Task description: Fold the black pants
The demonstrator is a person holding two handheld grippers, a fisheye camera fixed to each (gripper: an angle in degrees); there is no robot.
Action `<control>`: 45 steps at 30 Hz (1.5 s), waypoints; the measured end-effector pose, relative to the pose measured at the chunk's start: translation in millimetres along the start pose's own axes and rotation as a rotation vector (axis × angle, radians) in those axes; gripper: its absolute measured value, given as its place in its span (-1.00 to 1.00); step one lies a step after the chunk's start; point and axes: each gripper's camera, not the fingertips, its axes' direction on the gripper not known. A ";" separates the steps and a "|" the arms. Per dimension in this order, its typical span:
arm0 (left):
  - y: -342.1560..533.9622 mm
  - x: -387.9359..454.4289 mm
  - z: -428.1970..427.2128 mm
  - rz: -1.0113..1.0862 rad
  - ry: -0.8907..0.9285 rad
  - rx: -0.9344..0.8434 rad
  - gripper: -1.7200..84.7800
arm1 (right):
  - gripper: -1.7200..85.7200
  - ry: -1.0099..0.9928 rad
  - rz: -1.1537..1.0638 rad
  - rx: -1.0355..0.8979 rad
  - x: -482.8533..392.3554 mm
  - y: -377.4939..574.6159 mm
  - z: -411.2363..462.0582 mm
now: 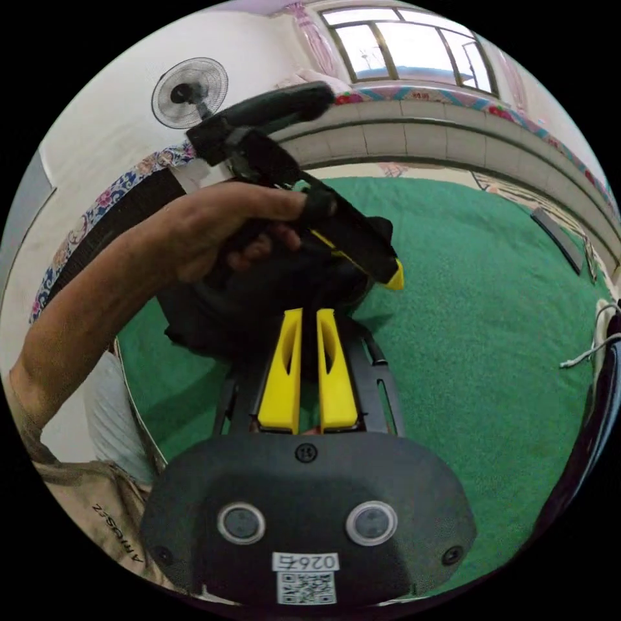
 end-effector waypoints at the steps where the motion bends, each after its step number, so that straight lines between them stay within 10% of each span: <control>1: -6.9 6.8 4.0 -0.001 -0.086 -0.041 -0.63 | -0.91 0.004 -0.013 0.004 -3.0 -0.4 -1.4; 9: -8.4 3.0 2.5 0.021 -0.218 -0.037 -0.88 | -0.79 -0.090 0.060 -0.027 9.1 1.6 -11.3; 14: 22.0 -45.8 -20.7 -0.066 0.003 0.110 -0.91 | -0.58 -0.152 0.080 -0.046 -0.1 0.4 -2.4; 18: 36.9 -57.8 -33.5 -0.097 0.043 0.149 -0.92 | -0.92 -0.099 0.002 -0.140 -16.0 -3.4 16.5; 31: 51.8 11.2 -96.9 0.246 0.667 0.318 -0.93 | -0.95 -0.096 0.056 0.099 -16.1 45.1 -186.2; 45: 226.0 -257.4 -146.5 0.089 0.375 0.247 -0.90 | -0.89 -0.366 -0.269 -0.051 -191.3 -56.8 21.0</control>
